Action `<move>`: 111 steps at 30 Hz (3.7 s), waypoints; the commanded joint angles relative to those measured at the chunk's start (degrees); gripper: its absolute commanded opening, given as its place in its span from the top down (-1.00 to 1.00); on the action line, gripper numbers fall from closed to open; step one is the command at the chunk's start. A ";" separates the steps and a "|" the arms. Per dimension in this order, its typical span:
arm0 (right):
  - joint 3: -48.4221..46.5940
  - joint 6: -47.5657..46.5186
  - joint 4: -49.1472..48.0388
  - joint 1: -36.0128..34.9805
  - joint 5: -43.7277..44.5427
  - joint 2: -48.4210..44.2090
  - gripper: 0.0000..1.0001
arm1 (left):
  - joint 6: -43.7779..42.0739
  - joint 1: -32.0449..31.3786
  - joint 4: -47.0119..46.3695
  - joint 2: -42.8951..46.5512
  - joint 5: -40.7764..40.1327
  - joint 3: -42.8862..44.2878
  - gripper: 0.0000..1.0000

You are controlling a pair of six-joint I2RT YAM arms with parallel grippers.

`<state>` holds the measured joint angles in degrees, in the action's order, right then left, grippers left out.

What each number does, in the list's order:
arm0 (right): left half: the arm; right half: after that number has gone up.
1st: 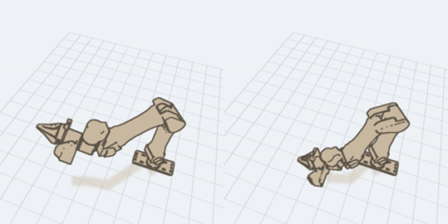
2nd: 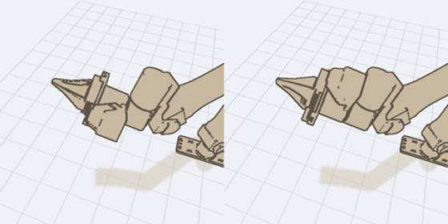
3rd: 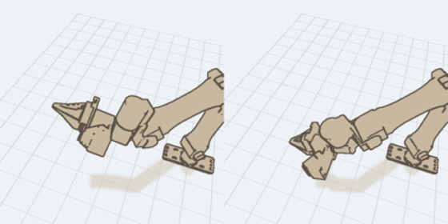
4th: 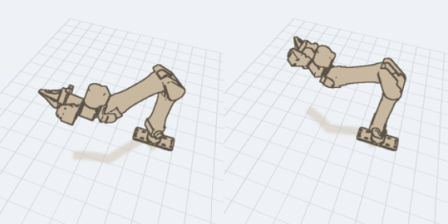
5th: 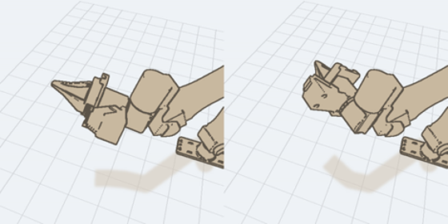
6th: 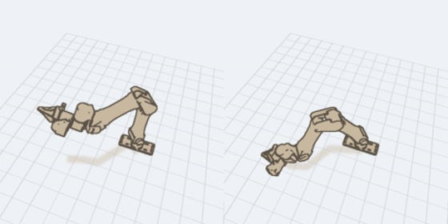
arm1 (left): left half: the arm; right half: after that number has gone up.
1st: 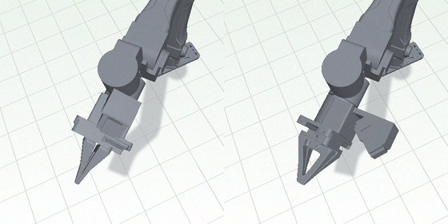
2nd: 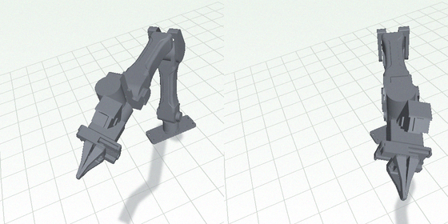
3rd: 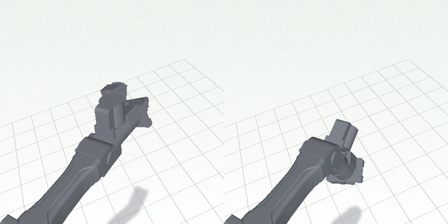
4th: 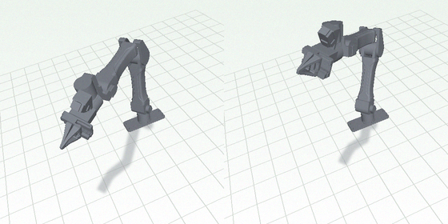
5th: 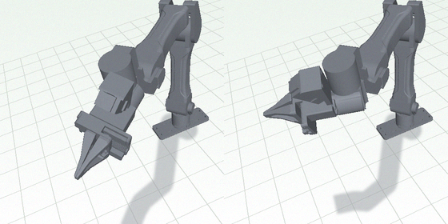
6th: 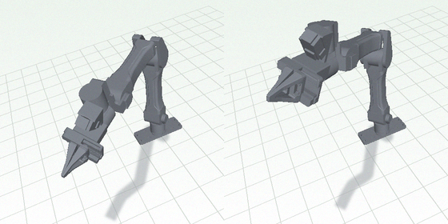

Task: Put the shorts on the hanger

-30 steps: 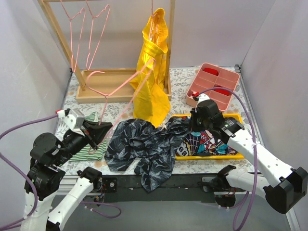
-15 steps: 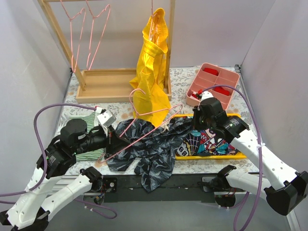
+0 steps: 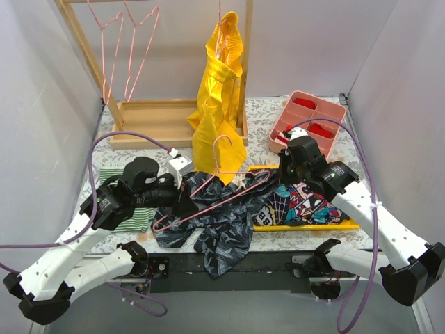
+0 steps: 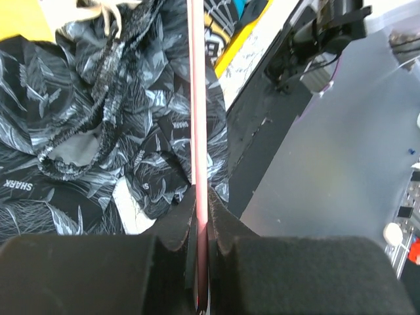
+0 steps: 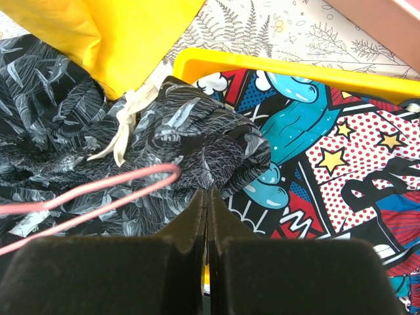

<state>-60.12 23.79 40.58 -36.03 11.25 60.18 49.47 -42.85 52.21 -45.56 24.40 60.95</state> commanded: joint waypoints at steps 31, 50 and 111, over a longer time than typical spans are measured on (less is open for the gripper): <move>-5.36 -0.59 -0.76 -0.09 3.70 6.18 0.97 | -1.31 -2.94 1.23 -4.53 -1.99 3.91 1.00; -19.84 -2.96 4.59 -8.08 2.11 12.67 0.97 | -1.84 -4.52 -12.29 -7.44 -7.25 0.05 1.00; -17.57 -19.04 -23.71 -34.29 20.50 2.47 -0.27 | 6.86 -13.40 -63.10 -4.45 -27.83 -27.02 1.00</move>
<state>-73.08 12.53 14.24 -72.95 33.23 60.14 57.76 -55.90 -9.82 -49.67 -5.04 30.50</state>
